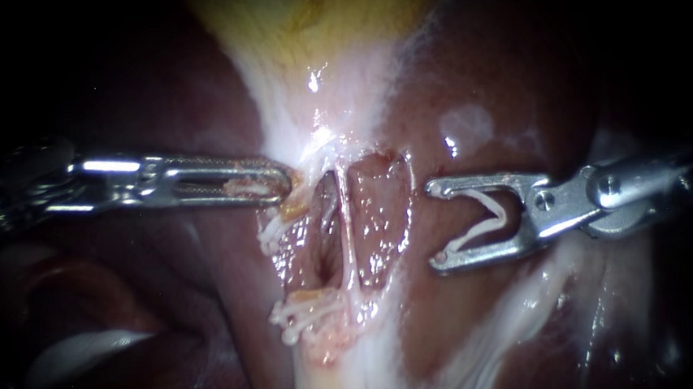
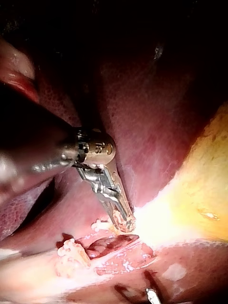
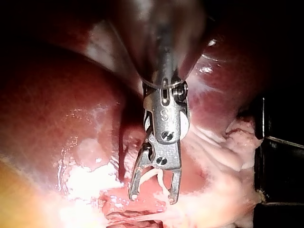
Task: Clipping first clip right tube
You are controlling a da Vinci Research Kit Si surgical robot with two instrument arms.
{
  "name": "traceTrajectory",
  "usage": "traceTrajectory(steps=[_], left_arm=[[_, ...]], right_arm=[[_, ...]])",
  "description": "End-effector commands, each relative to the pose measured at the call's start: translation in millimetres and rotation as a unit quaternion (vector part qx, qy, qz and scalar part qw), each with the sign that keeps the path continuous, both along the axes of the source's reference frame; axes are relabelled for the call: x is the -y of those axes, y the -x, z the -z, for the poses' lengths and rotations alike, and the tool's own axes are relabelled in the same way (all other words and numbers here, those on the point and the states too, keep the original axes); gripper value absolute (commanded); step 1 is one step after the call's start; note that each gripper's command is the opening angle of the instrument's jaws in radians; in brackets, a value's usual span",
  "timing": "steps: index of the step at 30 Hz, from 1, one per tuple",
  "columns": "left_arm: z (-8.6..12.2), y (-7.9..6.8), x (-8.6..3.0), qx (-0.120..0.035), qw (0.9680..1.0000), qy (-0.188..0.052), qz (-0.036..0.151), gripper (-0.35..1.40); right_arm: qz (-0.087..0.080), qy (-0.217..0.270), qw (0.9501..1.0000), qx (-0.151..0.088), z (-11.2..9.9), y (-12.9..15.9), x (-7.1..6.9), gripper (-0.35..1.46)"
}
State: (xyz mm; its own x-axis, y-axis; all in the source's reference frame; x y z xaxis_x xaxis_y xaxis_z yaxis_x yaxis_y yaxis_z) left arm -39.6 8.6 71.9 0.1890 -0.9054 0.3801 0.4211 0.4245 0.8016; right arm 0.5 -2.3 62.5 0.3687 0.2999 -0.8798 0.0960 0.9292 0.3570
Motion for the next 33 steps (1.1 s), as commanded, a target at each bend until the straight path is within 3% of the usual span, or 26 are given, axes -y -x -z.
traceTrajectory(steps=[1,7,12,18,24,33], left_arm=[[0.0,0.0,0.0,0.000,1.0000,0.000,0.000,-0.35],[0.8,-0.6,-0.6,-0.001,1.0000,-0.002,0.001,-0.35],[3.1,-3.2,-2.5,-0.002,0.9998,-0.003,0.020,-0.35],[5.9,-6.6,-4.5,0.001,0.9991,0.012,0.041,-0.35],[6.8,-8.0,-4.8,0.000,0.9987,0.014,0.049,-0.35],[6.7,-8.1,-4.6,-0.002,0.9985,0.014,0.052,-0.35]], right_arm=[[0.000,0.000,1.0000,0.000,0.0,0.0,0.0,0.50],[0.000,0.000,1.0000,0.000,0.1,0.1,0.1,0.50],[0.000,0.000,1.0000,0.000,0.1,0.1,0.1,0.50],[0.000,0.000,1.0000,0.000,0.1,0.1,0.1,0.50],[0.000,0.000,1.0000,0.000,0.1,0.0,0.1,0.50],[0.000,0.001,1.0000,0.000,-0.1,-0.4,0.4,0.50]])
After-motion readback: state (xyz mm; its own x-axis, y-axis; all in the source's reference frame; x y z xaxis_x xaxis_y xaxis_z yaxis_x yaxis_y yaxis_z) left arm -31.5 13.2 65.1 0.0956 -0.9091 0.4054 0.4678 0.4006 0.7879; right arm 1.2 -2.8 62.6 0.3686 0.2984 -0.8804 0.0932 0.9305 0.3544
